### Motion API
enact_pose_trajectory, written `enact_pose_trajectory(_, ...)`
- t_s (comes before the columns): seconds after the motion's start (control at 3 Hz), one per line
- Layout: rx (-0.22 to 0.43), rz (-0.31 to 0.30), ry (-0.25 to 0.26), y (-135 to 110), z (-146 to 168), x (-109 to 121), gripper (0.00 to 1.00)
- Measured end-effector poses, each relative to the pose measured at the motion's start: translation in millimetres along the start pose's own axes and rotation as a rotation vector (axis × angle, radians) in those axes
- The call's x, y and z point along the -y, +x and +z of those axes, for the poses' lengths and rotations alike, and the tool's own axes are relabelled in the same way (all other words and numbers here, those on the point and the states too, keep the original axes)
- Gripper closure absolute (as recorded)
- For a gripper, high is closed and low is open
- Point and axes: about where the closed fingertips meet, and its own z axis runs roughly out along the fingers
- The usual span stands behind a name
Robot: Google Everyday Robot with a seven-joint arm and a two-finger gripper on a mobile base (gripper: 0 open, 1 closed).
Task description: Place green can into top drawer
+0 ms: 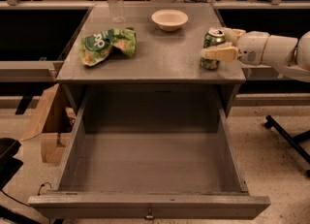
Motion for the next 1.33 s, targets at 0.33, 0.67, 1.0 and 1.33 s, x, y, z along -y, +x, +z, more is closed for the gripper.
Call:
enact_pose_trajectory(0.33,0.032,0.008,0.001,0,13,8,0.49)
enact_pose_trajectory(0.67,0.033,0.008,0.001,0,13,8,0.72)
enact_pose_trajectory(1.0,0.033,0.008,0.001,0,13,8,0.95)
enact_pose_trajectory(1.33,0.025,-0.006,-0.018,-30,14,-13,1.00)
